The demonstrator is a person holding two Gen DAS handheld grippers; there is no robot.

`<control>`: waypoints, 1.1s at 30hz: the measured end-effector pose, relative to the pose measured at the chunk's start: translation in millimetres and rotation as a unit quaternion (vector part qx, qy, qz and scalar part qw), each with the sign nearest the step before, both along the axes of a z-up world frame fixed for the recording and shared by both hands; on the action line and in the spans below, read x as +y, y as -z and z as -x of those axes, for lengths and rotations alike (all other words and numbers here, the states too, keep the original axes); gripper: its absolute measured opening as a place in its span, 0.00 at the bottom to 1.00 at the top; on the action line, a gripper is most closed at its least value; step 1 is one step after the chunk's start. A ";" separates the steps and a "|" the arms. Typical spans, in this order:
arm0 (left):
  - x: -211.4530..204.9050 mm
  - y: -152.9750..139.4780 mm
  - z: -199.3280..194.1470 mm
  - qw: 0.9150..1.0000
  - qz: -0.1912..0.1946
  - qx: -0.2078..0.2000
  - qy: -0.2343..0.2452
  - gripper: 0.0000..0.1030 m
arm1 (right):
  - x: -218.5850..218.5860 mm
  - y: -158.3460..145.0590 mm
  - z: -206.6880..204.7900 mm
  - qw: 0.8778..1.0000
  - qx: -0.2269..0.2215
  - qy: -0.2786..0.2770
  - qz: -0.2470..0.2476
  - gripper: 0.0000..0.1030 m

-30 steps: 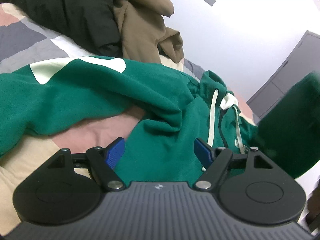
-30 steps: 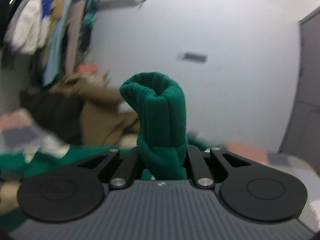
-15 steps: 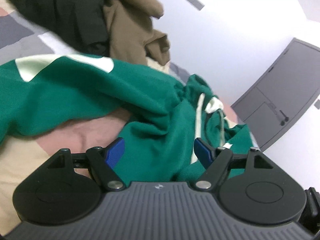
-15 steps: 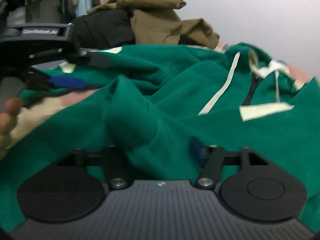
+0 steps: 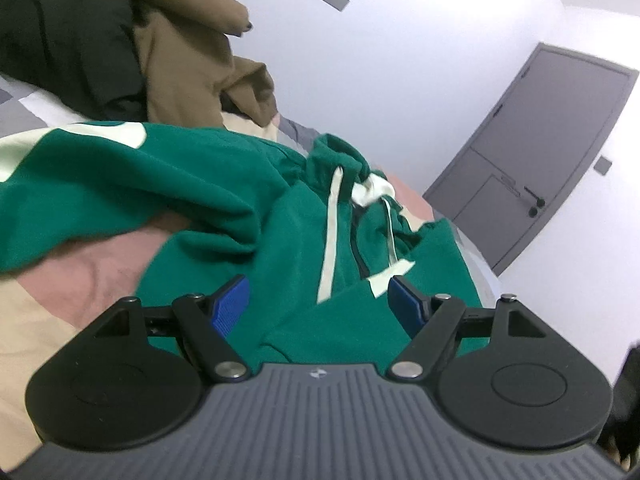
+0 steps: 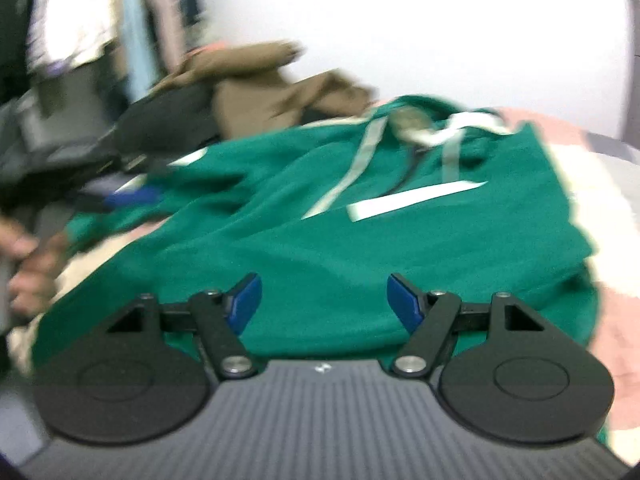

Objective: Fold large clothes

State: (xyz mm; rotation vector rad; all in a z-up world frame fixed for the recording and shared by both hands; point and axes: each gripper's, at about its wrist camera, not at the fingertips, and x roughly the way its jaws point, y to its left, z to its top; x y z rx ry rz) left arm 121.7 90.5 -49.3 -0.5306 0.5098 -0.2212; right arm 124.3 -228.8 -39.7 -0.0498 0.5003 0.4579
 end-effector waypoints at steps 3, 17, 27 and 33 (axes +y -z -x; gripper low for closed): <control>-14.0 2.2 -2.6 1.000 -0.016 0.003 0.008 0.78 | -21.1 0.4 -34.0 0.998 -0.016 0.060 -0.007 0.69; -53.7 34.9 -25.4 0.995 -0.094 0.012 0.035 0.78 | -79.0 46.4 -170.1 0.961 -0.067 0.263 0.062 0.67; -74.9 39.2 -24.5 0.988 -0.142 -0.005 0.059 0.78 | -100.2 49.4 -182.5 0.968 -0.052 0.245 0.029 0.12; -81.0 42.7 -27.6 0.987 -0.148 -0.004 0.068 0.78 | -111.8 51.3 -185.4 0.954 -0.052 0.292 0.047 0.10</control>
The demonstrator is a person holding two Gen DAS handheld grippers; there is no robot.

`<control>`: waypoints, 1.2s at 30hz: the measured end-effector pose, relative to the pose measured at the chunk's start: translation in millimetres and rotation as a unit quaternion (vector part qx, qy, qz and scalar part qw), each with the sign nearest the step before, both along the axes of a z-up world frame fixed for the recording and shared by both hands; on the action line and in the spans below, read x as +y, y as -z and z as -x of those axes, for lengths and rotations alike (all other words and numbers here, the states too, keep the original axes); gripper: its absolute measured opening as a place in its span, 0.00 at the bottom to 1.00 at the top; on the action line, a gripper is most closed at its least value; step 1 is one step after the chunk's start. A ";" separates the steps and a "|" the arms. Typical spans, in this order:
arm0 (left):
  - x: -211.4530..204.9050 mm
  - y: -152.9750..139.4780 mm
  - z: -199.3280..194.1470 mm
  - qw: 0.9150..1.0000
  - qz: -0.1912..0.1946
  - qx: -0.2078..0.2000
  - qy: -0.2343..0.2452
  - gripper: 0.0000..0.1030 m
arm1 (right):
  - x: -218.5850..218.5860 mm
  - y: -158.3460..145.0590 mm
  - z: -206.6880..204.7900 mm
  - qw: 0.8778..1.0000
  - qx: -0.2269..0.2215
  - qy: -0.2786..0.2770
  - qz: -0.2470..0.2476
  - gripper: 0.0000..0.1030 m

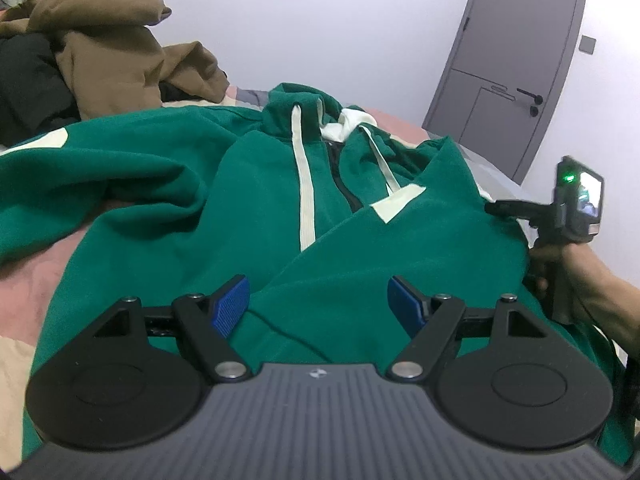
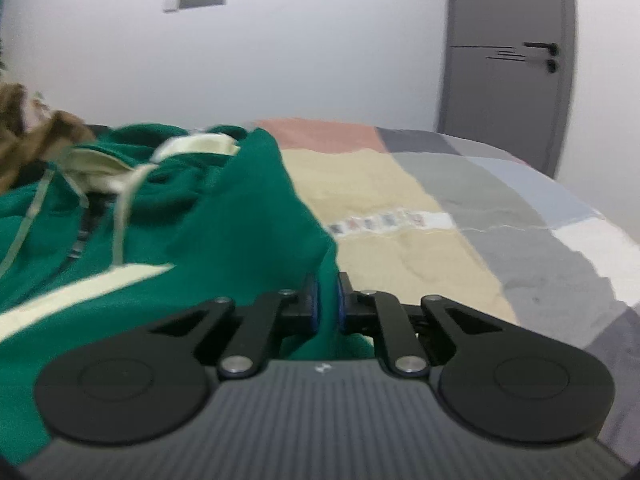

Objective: Fold large clothes

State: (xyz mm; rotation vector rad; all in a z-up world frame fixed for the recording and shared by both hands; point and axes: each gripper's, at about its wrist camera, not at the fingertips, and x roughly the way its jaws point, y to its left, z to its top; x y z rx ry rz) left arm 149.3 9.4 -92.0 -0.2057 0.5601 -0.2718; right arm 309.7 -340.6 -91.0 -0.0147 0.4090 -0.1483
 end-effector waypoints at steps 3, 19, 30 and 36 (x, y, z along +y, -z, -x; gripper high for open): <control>-3.3 3.8 -2.4 1.000 -0.010 0.006 -0.001 0.78 | -5.3 20.0 -7.6 0.998 0.028 0.032 0.035 0.08; -4.1 16.8 -12.2 0.999 -0.017 0.035 -0.030 0.78 | 10.7 -37.9 72.0 0.995 -0.029 -0.022 -0.088 0.10; 33.7 -10.5 16.9 0.992 0.035 0.021 -0.118 0.78 | 92.3 -24.8 145.5 0.978 0.051 -0.166 -0.114 0.11; 72.7 -18.1 25.2 0.976 0.084 0.030 -0.200 0.78 | 109.1 0.7 148.3 0.973 0.110 -0.172 -0.104 0.10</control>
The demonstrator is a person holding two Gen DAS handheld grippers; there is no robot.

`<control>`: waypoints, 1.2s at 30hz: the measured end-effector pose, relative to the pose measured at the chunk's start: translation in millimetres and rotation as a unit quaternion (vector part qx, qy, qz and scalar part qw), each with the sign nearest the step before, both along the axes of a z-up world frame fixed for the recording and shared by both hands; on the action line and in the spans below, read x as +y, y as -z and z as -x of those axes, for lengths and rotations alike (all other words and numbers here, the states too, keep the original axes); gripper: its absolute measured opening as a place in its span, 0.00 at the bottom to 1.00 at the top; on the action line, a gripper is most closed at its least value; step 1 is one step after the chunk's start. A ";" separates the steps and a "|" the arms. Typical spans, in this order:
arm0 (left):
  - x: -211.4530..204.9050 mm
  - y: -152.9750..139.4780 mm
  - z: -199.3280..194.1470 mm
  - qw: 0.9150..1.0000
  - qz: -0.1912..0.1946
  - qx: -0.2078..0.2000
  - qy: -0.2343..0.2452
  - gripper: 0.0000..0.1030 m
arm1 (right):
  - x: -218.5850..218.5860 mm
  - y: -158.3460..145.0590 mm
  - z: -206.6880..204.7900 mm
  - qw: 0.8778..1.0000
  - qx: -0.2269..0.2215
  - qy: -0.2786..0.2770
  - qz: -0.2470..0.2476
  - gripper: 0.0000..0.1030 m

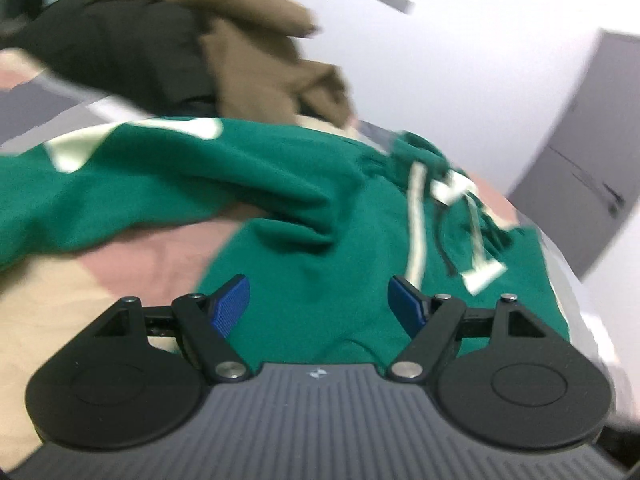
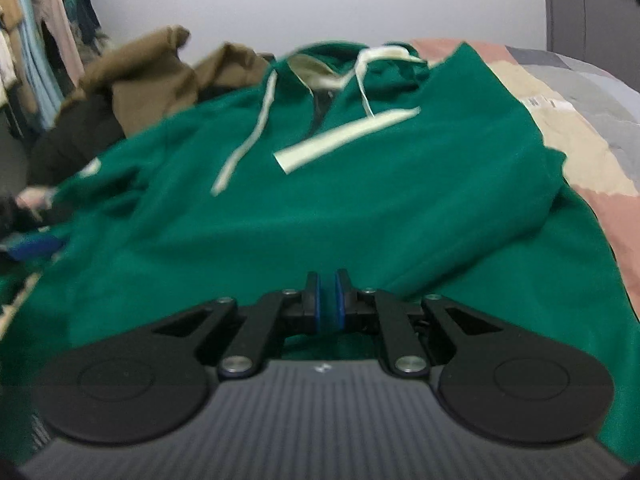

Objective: Fold large clothes

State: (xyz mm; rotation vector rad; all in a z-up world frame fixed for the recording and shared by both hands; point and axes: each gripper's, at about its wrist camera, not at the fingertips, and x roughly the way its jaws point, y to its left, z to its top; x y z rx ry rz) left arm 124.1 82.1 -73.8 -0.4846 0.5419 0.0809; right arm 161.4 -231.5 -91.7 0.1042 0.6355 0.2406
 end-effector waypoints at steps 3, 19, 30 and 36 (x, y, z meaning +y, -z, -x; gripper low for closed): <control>22.8 5.7 3.5 0.998 0.031 0.013 -0.045 0.78 | -2.5 -1.2 0.2 1.000 0.006 0.000 -0.017 0.27; 146.8 57.9 54.2 0.902 0.319 -0.011 -0.292 0.78 | 3.9 -5.7 -3.0 0.999 0.008 -0.009 -0.036 0.66; 200.0 53.6 50.7 0.872 0.280 -0.031 -0.401 0.62 | -4.7 -1.3 -13.2 0.997 0.024 -0.005 -0.069 0.66; 242.8 38.3 24.6 0.886 0.213 -0.009 -0.411 0.17 | -2.6 0.6 -16.9 0.998 0.013 -0.009 -0.054 0.66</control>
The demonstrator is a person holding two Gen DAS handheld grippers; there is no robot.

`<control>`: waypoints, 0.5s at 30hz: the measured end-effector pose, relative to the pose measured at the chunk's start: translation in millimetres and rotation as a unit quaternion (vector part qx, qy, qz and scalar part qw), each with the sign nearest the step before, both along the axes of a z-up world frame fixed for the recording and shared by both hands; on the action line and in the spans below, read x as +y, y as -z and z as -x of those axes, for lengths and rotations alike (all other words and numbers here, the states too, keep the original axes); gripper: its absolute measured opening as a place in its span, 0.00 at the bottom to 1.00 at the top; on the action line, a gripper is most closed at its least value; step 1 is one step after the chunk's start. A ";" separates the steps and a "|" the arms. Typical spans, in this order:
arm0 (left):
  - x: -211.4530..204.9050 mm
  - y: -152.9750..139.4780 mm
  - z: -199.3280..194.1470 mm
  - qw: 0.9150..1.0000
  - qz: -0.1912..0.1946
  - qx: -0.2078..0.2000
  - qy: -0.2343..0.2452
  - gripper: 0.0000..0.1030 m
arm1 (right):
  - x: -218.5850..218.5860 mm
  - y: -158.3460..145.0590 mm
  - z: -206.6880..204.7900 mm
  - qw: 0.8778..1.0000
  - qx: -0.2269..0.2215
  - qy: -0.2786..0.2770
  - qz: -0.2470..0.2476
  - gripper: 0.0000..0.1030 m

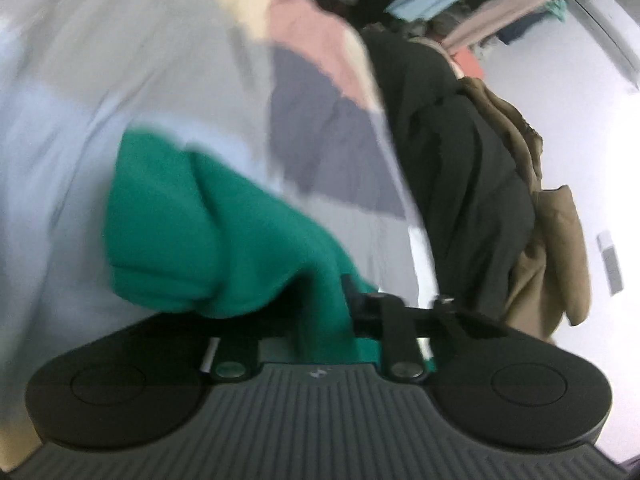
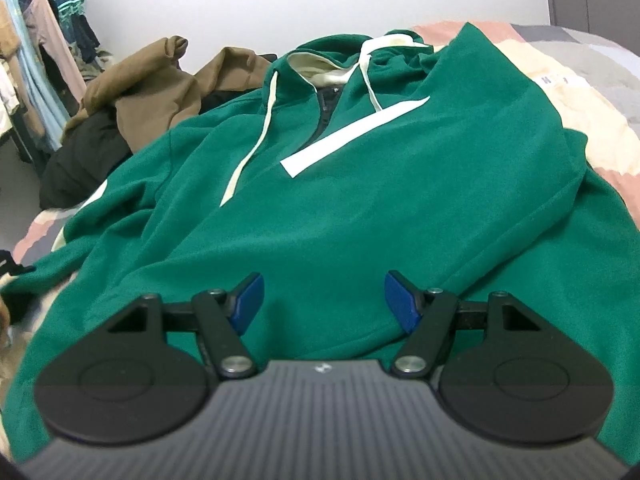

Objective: Fold large clothes

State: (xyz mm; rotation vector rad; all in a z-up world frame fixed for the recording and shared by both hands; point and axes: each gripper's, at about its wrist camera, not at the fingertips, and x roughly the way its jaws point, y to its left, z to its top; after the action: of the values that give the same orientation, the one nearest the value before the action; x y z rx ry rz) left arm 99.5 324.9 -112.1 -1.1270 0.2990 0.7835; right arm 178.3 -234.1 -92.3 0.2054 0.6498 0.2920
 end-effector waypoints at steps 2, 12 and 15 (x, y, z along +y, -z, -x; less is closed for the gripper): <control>13.2 -11.9 -12.8 0.999 -0.045 0.021 0.008 0.12 | 0.4 0.7 -1.4 1.000 -0.002 0.000 0.002 0.66; 48.3 -79.7 -81.8 0.968 -0.230 0.078 0.057 0.10 | -2.7 4.7 -18.2 1.000 -0.012 -0.002 0.016 0.66; 31.2 -116.0 -101.7 0.946 -0.301 0.080 0.092 0.10 | -3.8 3.6 -24.1 1.000 -0.011 0.000 0.013 0.66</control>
State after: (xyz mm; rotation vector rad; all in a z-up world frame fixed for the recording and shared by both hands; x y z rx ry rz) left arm 201.3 356.1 3.9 -0.4540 0.2704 0.7314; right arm 202.4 -237.9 -95.9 0.1772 0.6310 0.2845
